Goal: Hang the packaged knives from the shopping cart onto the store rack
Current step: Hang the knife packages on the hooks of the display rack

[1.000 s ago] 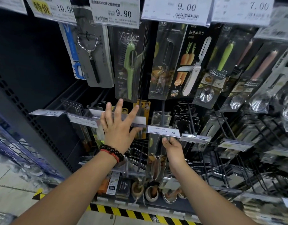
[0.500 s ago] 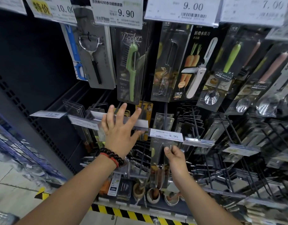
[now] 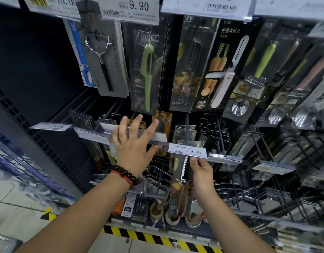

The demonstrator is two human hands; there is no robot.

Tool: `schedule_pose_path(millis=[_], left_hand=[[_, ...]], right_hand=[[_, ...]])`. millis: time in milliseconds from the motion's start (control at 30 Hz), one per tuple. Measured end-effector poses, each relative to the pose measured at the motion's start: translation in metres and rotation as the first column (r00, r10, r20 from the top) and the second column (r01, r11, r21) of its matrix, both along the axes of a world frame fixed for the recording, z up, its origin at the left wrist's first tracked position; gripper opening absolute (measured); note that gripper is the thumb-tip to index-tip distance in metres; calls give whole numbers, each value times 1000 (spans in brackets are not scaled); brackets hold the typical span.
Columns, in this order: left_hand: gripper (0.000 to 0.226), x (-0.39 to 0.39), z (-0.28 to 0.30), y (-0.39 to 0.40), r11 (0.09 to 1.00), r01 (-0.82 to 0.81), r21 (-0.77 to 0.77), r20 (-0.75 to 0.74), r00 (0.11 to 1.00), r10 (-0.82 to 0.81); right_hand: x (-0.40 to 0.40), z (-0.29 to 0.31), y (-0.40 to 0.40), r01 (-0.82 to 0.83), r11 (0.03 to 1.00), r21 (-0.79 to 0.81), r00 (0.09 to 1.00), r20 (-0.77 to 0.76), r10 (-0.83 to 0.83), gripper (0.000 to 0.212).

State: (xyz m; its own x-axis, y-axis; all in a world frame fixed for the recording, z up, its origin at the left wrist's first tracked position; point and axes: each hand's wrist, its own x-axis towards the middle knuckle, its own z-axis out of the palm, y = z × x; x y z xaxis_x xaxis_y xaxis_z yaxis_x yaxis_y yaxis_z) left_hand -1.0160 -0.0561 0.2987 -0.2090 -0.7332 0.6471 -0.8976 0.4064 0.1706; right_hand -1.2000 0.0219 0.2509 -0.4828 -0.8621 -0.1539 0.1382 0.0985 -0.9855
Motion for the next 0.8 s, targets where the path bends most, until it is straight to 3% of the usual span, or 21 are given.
schedule_pose_path(millis=[67,600,800], left_hand=[[81,0,0,0,1000,-3,1,1,1000,3],[78,1,1,-1,1000,14,4,-17,1000,-14],[79,0,0,-1,1000,6,-6,-11,1000,-6]], right_hand=[[3,-1,3,-2,1000,-17,999,-35,1,31],[14,-5,16,-27,999,31,998,-48,28,22],[14,11,16,5,999,37,999,-50,-3,38]])
